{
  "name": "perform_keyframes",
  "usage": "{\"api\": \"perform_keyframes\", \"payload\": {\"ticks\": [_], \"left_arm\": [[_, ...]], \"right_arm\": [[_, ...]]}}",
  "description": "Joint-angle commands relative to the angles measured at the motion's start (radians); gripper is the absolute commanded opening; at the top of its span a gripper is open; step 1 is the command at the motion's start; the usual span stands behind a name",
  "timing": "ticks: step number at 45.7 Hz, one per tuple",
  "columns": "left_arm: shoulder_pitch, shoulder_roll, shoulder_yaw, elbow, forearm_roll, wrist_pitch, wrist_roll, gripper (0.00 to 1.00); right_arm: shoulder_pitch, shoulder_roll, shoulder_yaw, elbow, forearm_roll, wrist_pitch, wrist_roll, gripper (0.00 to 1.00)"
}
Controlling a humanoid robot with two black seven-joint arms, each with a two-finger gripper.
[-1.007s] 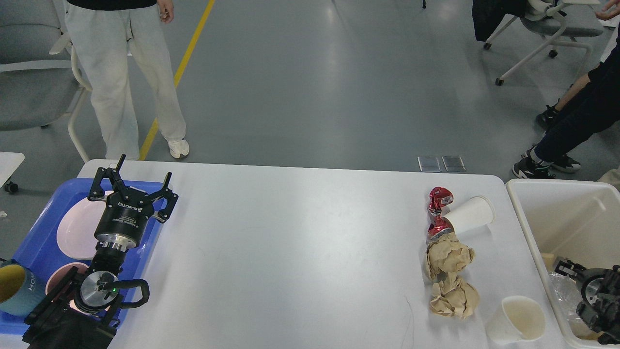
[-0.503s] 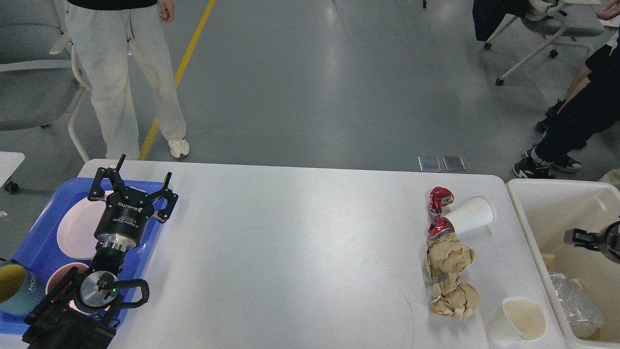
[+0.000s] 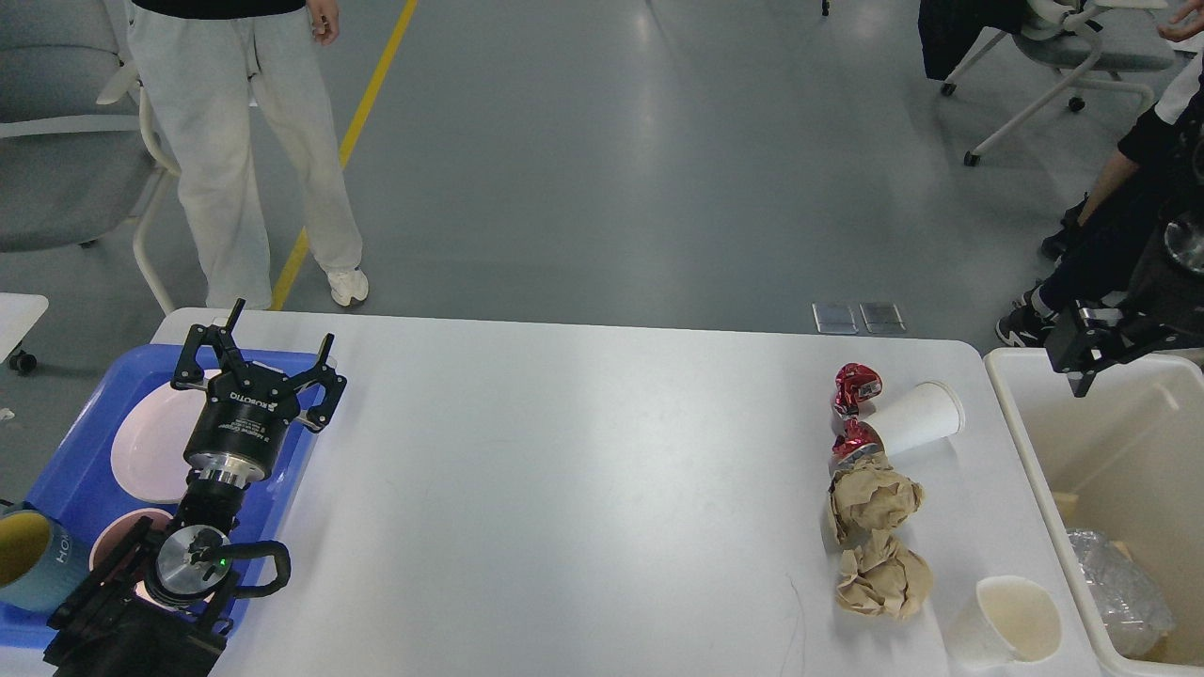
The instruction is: Tidy desktop
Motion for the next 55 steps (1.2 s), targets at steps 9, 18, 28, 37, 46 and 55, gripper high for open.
{"api": "perform_keyframes", "payload": {"ticks": [9,18,28,37,46,55], "left_arm": [[0.000,0.000,0.000,0.001,0.000,0.000,-0.001,0.97],[0.000,0.000,0.000,0.001,0.000,0.000,-0.001,0.97],[0.000,0.000,0.000,-0.001,0.000,0.000,-0.001,0.97],[0.000,0.000,0.000,-0.001,0.000,0.000,-0.001,0.97],[0.000,-0.001,0.000,-0.001,0.000,0.000,-0.001,0.97],[0.000,-0.001,0.000,-0.001,0.000,0.000,-0.001,0.97]], "right_arm": [[0.344,0.007,-0.015,0.358,0.009,-0.052,0.011,0.99],[0.362,0.047,-0.010,0.394,0.019,-0.140,0.011,0.99],[0.339,0.030,-0.012,0.394,0.019,-0.140,0.010,0.99],[0.240,-0.057,-0.016,0.391,0.010,-0.141,0.005,0.99],[0.048,-0.254,0.005,0.380,-0.001,-0.257,0.005,0.98],[-0.312,-0.263,0.108,0.348,-0.051,-0.552,0.005,0.98]]}}
